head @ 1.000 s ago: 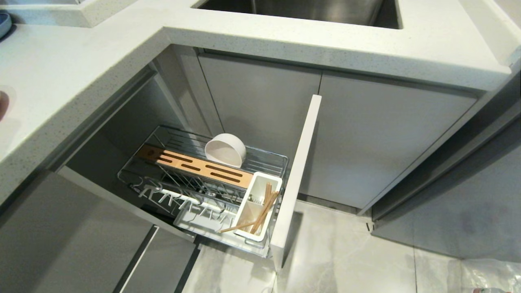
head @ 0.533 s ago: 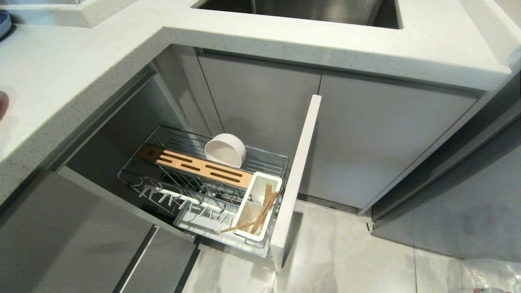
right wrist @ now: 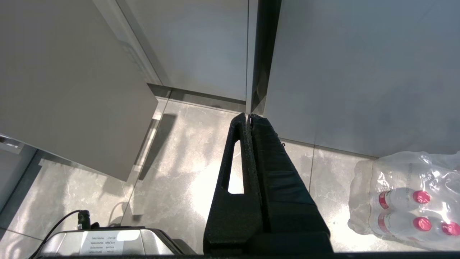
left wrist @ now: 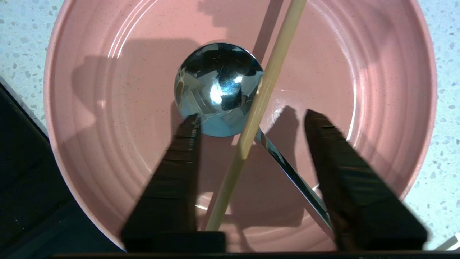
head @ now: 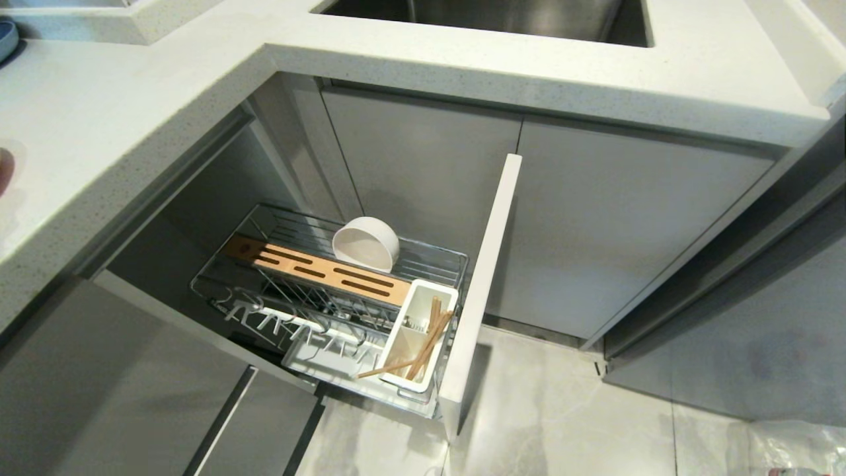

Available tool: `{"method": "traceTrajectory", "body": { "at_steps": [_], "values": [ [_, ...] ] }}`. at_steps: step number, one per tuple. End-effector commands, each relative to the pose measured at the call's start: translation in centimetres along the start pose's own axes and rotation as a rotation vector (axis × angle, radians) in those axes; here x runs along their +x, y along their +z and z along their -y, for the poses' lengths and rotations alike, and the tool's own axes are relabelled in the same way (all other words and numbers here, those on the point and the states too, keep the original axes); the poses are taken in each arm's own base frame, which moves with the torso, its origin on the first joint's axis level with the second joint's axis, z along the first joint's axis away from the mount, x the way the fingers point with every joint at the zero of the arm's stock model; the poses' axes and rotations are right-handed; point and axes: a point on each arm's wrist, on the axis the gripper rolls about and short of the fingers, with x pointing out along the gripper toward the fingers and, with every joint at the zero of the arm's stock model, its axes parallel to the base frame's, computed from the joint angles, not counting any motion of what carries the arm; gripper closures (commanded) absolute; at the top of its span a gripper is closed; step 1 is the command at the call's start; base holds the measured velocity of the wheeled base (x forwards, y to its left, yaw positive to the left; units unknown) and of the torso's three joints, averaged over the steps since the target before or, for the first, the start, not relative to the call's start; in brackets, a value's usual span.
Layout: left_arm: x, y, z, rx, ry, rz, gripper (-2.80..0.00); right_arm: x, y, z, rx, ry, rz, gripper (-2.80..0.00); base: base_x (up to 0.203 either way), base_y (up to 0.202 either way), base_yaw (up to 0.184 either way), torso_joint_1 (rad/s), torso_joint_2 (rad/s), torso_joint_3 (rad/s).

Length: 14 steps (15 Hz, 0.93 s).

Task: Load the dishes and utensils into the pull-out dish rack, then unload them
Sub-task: Pick up the spoon and place it in the cupboard

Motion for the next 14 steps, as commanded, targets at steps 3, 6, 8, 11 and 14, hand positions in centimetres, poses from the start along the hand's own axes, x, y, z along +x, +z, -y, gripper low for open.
{"method": "traceTrajectory", "body": {
  "at_steps": [3,6,8,11,14],
  "values": [
    [-0.3,-0.1,0.1,-0.003,0.000,0.001,0.00,0.0,0.0,0.0,0.001,0.000,-0.001,0.00,0.000,0.000,0.000,0.000,0.00,0.000],
    [-0.7,-0.2,0.2,0.000,0.000,0.011,0.00,0.0,0.0,0.0,0.001,0.000,-0.001,0.00,0.000,0.000,0.000,0.000,0.00,0.000],
    [-1.2,-0.3,0.3,0.004,-0.001,0.023,0.00,0.0,0.0,0.0,0.001,0.000,-0.001,0.00,0.000,0.000,0.000,0.000,0.00,0.000],
    [-3.5,-0.8,1.1,0.022,-0.019,0.072,0.00,0.0,0.0,0.0,0.001,0.000,-0.001,0.00,0.000,0.000,0.000,0.000,0.00,0.000],
    [-5.8,-1.9,2.8,0.068,-0.094,0.095,0.00,0.0,0.0,0.0,0.001,0.000,-0.001,0.00,0.000,0.000,0.000,0.000,0.00,0.000]
  ]
}}
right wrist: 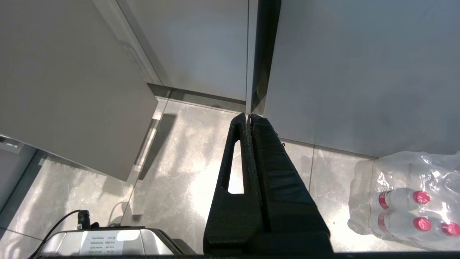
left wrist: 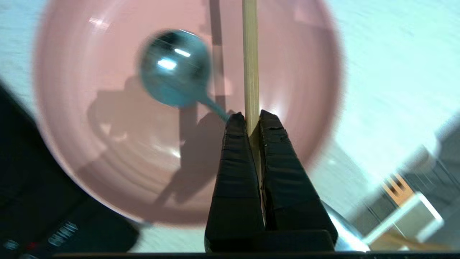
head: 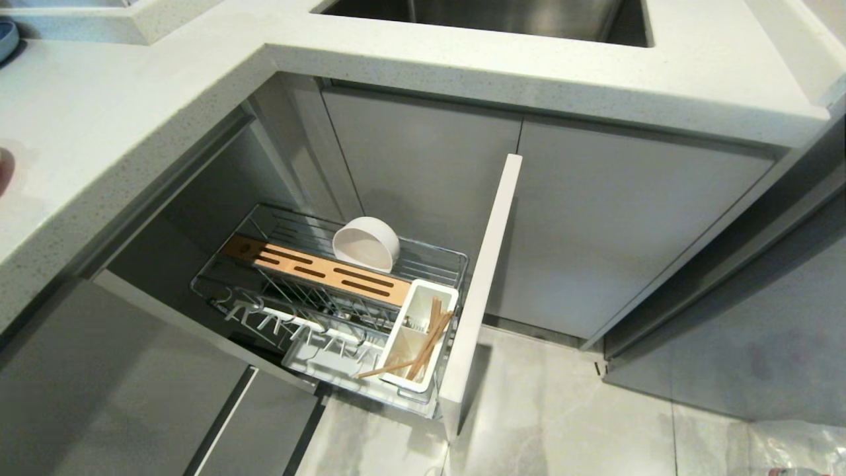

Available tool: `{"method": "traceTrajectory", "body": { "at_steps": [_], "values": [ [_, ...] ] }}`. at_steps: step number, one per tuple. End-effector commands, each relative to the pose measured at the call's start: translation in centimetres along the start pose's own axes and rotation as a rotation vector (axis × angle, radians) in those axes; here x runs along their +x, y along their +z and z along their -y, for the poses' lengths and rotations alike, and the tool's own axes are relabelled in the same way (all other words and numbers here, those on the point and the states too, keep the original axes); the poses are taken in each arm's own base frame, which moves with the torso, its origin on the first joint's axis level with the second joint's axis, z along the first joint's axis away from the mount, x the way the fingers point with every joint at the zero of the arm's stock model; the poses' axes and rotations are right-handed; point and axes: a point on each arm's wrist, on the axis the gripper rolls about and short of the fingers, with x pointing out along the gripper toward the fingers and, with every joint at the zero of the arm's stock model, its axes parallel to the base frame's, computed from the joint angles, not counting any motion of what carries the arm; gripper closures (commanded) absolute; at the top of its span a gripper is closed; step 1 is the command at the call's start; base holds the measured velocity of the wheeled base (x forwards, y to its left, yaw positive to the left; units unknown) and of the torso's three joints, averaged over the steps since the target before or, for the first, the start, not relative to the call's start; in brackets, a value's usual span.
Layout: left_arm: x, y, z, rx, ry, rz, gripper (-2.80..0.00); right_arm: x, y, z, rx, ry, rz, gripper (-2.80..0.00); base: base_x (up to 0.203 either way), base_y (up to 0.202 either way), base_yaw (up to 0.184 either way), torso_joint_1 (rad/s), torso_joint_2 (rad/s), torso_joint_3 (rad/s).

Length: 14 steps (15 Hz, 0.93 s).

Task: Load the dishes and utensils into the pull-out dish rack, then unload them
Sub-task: Pick up the spoon and place it in the cupboard

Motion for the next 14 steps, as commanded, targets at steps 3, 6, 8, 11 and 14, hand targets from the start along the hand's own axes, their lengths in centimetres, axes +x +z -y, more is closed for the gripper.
{"method": "traceTrajectory", "body": {
  "at_steps": [3,6,8,11,14],
  "values": [
    [-3.3,-2.1,2.7,0.072,-0.155,-0.041,0.00,0.0,0.0,0.0,0.001,0.000,-0.001,0.00,0.000,0.000,0.000,0.000,0.00,0.000],
    [-5.7,-3.9,4.1,0.141,-0.313,-0.101,0.00,0.0,0.0,0.0,0.001,0.000,-0.001,0.00,0.000,0.000,0.000,0.000,0.00,0.000],
    [-7.1,-4.8,4.6,0.195,-0.423,-0.118,0.00,0.0,0.0,0.0,0.001,0.000,-0.001,0.00,0.000,0.000,0.000,0.000,0.00,0.000],
    [-8.3,-5.9,5.0,0.270,-0.573,-0.148,0.00,0.0,0.0,0.0,0.001,0.000,-0.001,0.00,0.000,0.000,0.000,0.000,0.00,0.000],
    [-7.8,-6.6,5.7,0.314,-0.786,-0.259,0.00,0.0,0.0,0.0,0.001,0.000,-0.001,0.00,0.000,0.000,0.000,0.000,0.00,0.000]
  ]
}}
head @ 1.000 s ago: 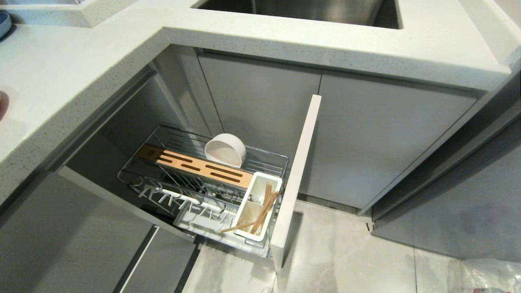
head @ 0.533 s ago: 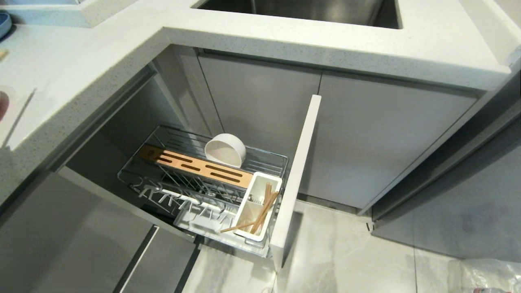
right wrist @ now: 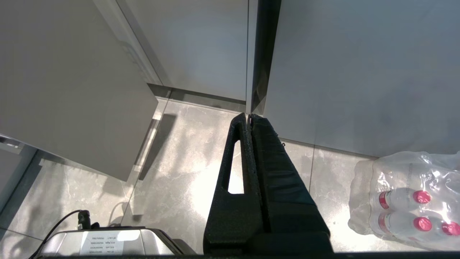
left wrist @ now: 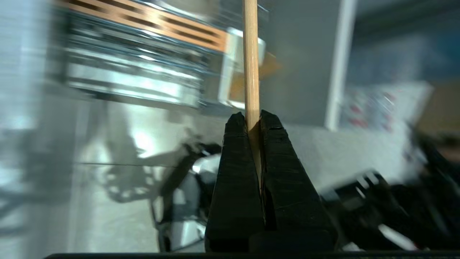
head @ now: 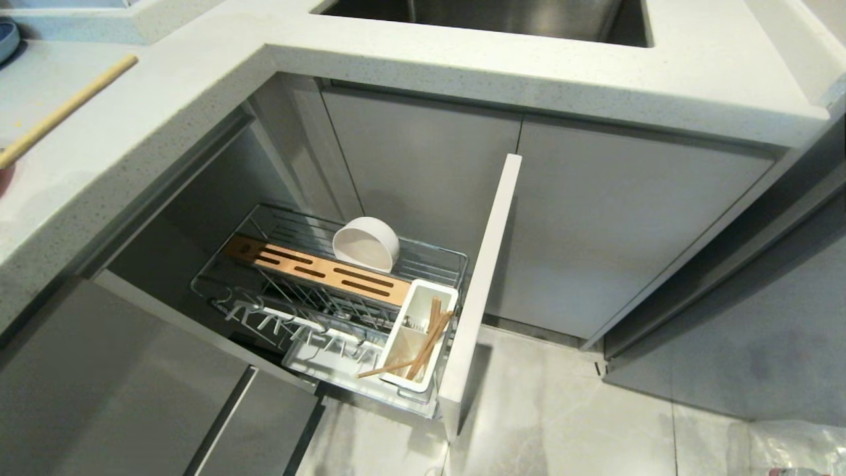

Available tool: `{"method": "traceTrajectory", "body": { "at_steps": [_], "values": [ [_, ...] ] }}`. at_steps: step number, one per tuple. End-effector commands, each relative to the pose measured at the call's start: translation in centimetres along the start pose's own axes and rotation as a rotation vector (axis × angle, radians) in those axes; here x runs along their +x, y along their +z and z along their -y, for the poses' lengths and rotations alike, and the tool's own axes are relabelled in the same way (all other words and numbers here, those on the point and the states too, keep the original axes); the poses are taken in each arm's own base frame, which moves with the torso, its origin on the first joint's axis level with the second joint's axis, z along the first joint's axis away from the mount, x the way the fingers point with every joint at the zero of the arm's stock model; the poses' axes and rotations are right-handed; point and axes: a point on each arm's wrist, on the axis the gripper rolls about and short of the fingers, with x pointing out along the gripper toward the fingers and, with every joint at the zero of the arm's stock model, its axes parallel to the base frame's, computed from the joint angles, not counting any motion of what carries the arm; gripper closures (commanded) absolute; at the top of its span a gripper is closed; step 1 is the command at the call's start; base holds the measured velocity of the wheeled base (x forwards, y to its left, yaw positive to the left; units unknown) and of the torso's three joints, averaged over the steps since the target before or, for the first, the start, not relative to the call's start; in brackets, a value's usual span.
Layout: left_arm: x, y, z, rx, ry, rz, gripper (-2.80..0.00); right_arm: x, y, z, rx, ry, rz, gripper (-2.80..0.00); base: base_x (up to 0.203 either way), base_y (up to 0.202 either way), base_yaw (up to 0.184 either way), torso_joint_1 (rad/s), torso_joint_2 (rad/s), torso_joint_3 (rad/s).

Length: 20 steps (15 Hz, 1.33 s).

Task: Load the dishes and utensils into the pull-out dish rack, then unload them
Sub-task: Pick up the spoon and place it in the cupboard

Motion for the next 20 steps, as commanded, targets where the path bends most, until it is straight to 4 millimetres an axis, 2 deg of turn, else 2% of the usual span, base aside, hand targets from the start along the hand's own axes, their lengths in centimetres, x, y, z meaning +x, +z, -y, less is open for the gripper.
{"method": "traceTrajectory", "body": {
  "at_steps": [1,4,7,9,11,16,20],
  "values": [
    [1.0,-0.1,-0.1,-0.007,-0.092,-0.059,0.00,0.0,0.0,0.0,0.000,0.000,-0.001,0.00,0.000,0.000,0.000,0.000,0.00,0.000],
    [3.3,0.5,-0.5,-0.031,-0.273,-0.146,0.00,0.0,0.0,0.0,0.000,0.000,-0.001,0.00,0.000,0.000,0.000,0.000,0.00,0.000],
    [6.2,0.7,-1.5,-0.079,-0.307,-0.241,0.00,0.0,0.0,0.0,0.000,0.000,-0.001,0.00,0.000,0.000,0.000,0.000,0.00,0.000],
    [7.0,1.0,-1.3,-0.066,-0.327,-0.262,0.00,0.0,0.0,0.0,0.000,0.000,-0.001,0.00,0.000,0.000,0.000,0.000,0.00,0.000],
    [8.8,1.0,-1.0,-0.060,-0.308,-0.339,0.00,0.0,0.0,0.0,0.000,0.000,-0.001,0.00,0.000,0.000,0.000,0.000,0.00,0.000],
    [14.7,0.2,0.3,-0.120,-0.130,-0.593,0.00,0.0,0.0,0.0,0.000,0.000,-0.001,0.00,0.000,0.000,0.000,0.000,0.00,0.000],
    [18.0,-0.7,1.0,-0.168,-0.056,-0.700,0.00,0.0,0.0,0.0,0.000,0.000,-0.001,0.00,0.000,0.000,0.000,0.000,0.00,0.000]
  ]
}}
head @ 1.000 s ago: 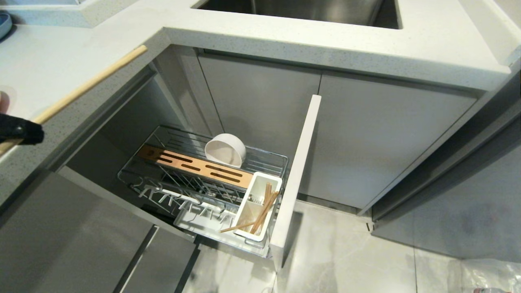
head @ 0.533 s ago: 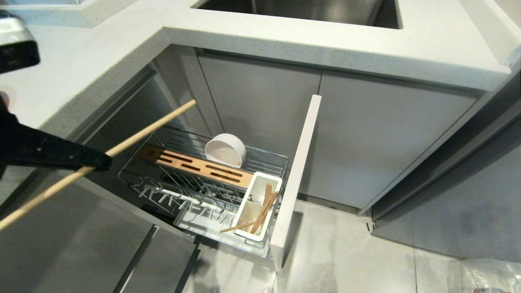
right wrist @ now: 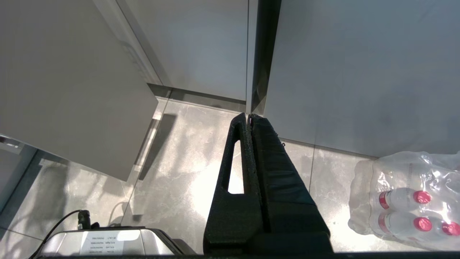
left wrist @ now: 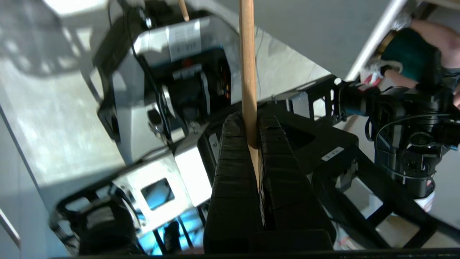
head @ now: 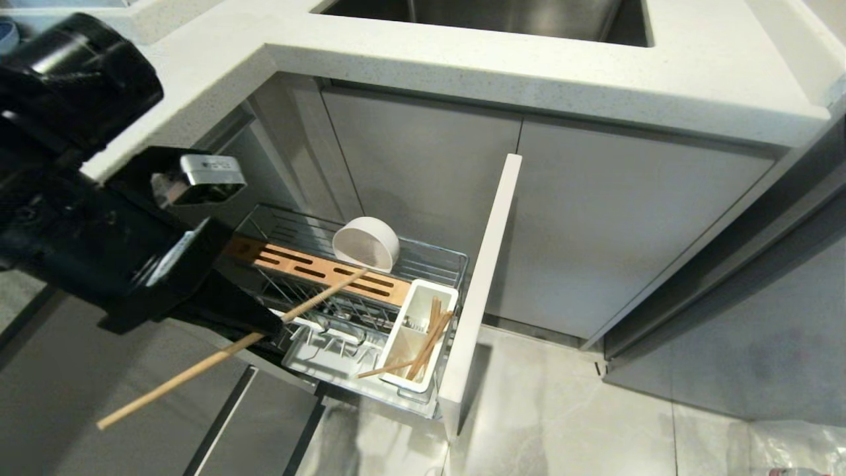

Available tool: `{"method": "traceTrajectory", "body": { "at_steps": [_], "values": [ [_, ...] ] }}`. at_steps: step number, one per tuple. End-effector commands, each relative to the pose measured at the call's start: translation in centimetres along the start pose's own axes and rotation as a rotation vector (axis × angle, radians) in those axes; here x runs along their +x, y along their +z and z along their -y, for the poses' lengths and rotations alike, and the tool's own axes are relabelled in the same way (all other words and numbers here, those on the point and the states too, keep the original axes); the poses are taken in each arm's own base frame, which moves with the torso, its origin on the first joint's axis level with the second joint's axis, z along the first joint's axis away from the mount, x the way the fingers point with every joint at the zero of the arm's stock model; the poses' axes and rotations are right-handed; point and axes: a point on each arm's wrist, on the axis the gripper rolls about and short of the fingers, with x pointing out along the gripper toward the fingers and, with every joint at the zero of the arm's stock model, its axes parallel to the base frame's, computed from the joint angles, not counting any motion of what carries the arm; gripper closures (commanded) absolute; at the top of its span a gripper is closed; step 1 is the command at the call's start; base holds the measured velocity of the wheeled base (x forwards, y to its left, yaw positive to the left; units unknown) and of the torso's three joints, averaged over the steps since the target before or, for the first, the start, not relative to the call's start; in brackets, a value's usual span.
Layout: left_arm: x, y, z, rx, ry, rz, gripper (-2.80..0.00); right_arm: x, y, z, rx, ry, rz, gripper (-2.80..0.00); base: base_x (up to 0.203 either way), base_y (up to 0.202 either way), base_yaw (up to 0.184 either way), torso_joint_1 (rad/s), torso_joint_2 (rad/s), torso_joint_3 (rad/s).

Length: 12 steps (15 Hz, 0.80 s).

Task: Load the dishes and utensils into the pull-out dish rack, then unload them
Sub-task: Pick up the spoon and place it in the cupboard

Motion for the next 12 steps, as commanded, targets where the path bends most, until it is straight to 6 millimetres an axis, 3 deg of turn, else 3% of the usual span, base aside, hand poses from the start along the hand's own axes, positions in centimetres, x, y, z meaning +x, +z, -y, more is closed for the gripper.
{"method": "traceTrajectory", "body": {
  "at_steps": [1,8,12],
  "values": [
    [2.4,0.8,0.3,-0.015,0.016,-0.086,0.00,0.0,0.0,0.0,0.000,0.000,-0.001,0.00,0.000,0.000,0.000,0.000,0.00,0.000],
    [10.8,3.9,0.1,-0.171,0.094,-0.286,0.00,0.0,0.0,0.0,0.000,0.000,-0.001,0.00,0.000,0.000,0.000,0.000,0.00,0.000],
    [13.6,5.1,-0.3,-0.225,0.130,-0.310,0.00,0.0,0.0,0.0,0.000,0.000,-0.001,0.00,0.000,0.000,0.000,0.000,0.00,0.000]
  ]
}}
